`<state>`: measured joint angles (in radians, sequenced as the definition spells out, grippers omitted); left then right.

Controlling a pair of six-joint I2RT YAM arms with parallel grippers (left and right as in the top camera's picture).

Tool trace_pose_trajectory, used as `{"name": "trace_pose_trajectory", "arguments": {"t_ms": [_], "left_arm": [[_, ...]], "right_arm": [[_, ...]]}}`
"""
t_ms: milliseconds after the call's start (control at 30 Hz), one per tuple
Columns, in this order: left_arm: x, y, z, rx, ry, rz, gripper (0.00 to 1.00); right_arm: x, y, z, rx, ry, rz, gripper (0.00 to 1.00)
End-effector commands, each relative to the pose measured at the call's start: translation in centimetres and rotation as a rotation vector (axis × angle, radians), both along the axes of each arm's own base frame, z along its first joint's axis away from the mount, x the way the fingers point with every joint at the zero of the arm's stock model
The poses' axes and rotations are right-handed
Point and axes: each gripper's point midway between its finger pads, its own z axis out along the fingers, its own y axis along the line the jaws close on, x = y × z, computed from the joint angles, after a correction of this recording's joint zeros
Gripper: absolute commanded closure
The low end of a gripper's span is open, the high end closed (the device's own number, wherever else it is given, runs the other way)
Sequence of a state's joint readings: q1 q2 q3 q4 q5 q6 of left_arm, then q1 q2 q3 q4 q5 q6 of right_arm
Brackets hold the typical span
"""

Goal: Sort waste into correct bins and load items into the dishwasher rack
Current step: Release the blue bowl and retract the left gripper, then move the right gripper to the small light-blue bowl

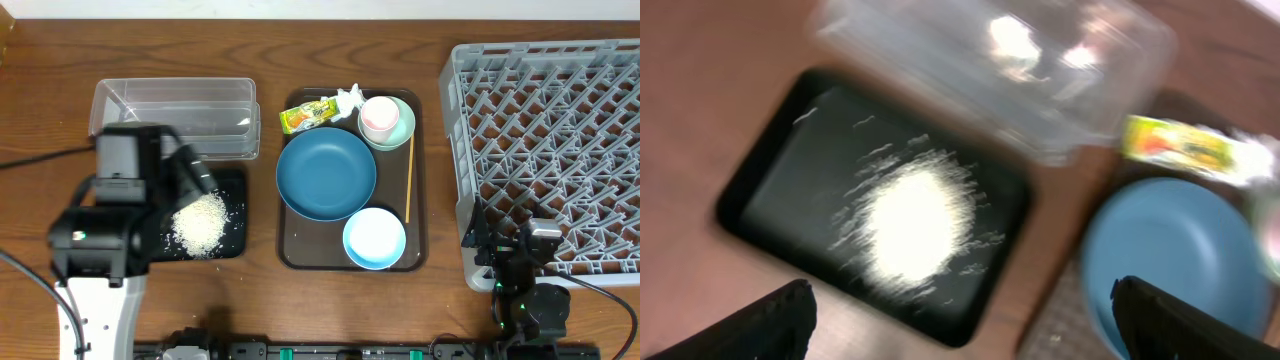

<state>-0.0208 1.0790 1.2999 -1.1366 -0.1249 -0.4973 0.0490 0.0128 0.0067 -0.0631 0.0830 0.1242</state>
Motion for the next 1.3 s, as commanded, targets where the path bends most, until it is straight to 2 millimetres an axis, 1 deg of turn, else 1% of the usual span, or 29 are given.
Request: {"name": "trace_pose_trajectory", "arguments": {"t_ms": [0,67,167,433,500,533,567,633,667,700,733,800,900,933,1000,1067,1133,1233,1267], "left_arm": [[-1.5,2.9,-0.1,-0.016,0.028,0.162,0.04],[-2.3,3.9,-0.5,-0.018,0.054,0.207,0.04],[-2.6,4.6,-0.5,-0.019,0.057,0.238,0.04],[-2.6,4.6,-0.5,-0.019,0.057,0.239,0.03],[-2.6,4.6,-0.5,-0.019,0.057,0.239,0.03],[-2.6,4.6,-0.5,-0.019,0.057,0.239,0.03],[-2.6,4.6,-0.5,-0.019,0.057,0.239,0.03],[-2.6,4.6,-0.5,-0.019,0.057,0.239,0.03],[-2.6,4.6,-0.5,-0.019,0.057,0.239,0.03],[-2.6,4.6,-0.5,-0.019,0.057,0.239,0.03],[-2.6,4.6,-0.5,-0.019,0.057,0.239,0.03],[-2.6,4.6,-0.5,-0.019,0.057,0.239,0.03],[-2.6,4.6,-0.5,-0.019,0.057,0.239,0.03],[-2.6,4.6,-0.5,-0.019,0.057,0.239,0.03],[-2.6,4.6,-0.5,-0.019,0.057,0.239,0.03],[-2.6,4.6,-0.5,-0.019,0.057,0.24,0.03],[-2.6,4.6,-0.5,-0.019,0.057,0.239,0.03],[-2.6,4.6,-0.5,-0.019,0.057,0.239,0.03],[-2.6,4.6,-0.5,-0.019,0.057,0.24,0.03]], "right_arm": [[0.0,0.0,-0.1,-0.007,0.003,-0.001,0.01],[0.0,0.0,-0.1,-0.007,0.003,-0.001,0.01],[0.0,0.0,-0.1,-0.007,0.003,-0.001,0.01],[0.0,0.1,-0.1,-0.006,0.003,0.001,0.01],[0.0,1.0,0.2,0.046,-0.011,0.053,0.01],[0.0,2.2,0.3,0.112,-0.009,0.119,0.01],[-0.3,3.9,0.3,0.194,0.003,0.209,0.01],[-1.6,8.0,0.5,0.413,0.062,0.449,0.01],[-3.2,10.7,0.7,0.554,0.137,0.613,0.01],[-4.8,12.6,0.7,0.653,0.218,0.74,0.01],[-6.4,14.1,0.8,0.739,0.301,0.846,0.01],[-6.9,14.5,1.0,0.855,0.365,0.859,0.01],[-7.1,14.6,0.6,1.057,0.487,0.814,0.01],[-7.1,14.6,0.7,1.098,0.505,0.806,0.01],[-7.1,14.6,1.7,1.093,0.464,0.829,0.01],[-7.2,14.6,3.5,1.054,0.382,0.88,0.01],[-7.4,14.6,5.0,1.054,0.329,0.915,0.01],[-7.6,14.5,6.7,1.067,0.3,0.929,0.01],[-7.7,14.5,7.0,1.061,0.297,0.93,0.01]]}}
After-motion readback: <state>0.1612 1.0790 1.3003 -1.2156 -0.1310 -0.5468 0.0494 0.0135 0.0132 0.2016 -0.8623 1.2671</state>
